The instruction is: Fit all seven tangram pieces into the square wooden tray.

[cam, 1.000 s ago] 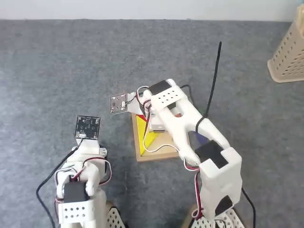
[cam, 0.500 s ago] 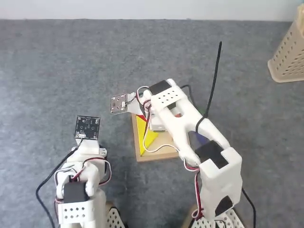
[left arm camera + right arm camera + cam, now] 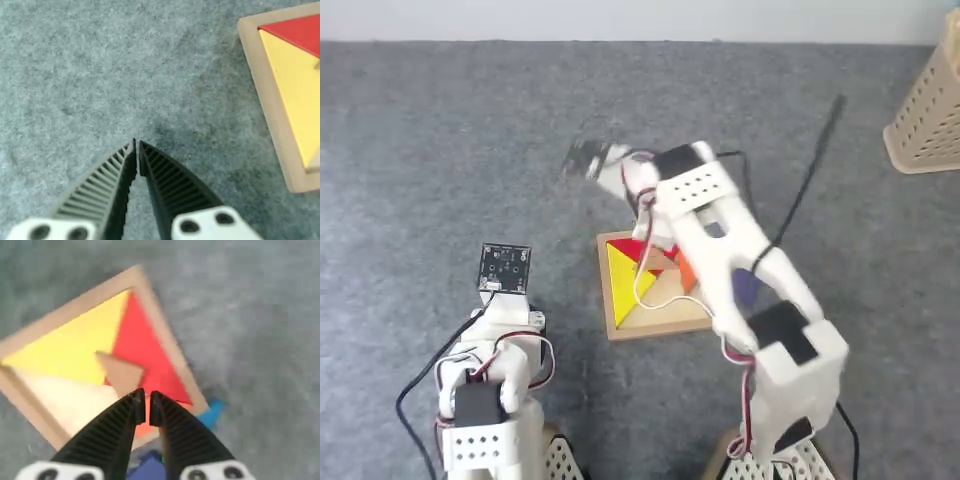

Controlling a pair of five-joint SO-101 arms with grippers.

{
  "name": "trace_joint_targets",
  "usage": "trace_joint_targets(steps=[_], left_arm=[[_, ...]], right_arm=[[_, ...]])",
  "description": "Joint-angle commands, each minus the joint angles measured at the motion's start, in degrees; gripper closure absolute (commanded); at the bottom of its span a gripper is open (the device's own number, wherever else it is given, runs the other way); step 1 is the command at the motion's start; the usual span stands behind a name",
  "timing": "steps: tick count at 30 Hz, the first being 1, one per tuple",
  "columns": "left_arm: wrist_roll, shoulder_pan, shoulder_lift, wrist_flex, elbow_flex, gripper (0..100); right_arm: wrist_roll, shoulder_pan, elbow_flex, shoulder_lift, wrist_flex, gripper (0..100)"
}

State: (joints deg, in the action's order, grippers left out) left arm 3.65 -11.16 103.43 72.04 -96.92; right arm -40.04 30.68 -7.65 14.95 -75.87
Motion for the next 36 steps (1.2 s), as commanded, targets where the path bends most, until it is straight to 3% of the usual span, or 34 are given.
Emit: trace_joint_targets(steps=[1,6,14,31,36], left_arm=[[0.26,0.00,1.05,0.35,0.40,99],[0.26,0.00,1.05,0.35,0.40,99],[0.26,0.00,1.05,0.35,0.40,99],[0.26,0.00,1.05,0.35,0.40,99],[0.26,0.00,1.05,0.35,0.40,99]], right_arm=[[8.44,-2.77,-2.29,-10.15,-0.31,99.1],[9.76,-0.57,13.89,-21.67,6.73,99.1],[9.23,2.42,48.79,-32.22,31.87,99.2],[9.23,1.98,47.82,-21.41,34.95,99.2],[10.20,-1.19,46.07,-21.05,35.12,99.2]])
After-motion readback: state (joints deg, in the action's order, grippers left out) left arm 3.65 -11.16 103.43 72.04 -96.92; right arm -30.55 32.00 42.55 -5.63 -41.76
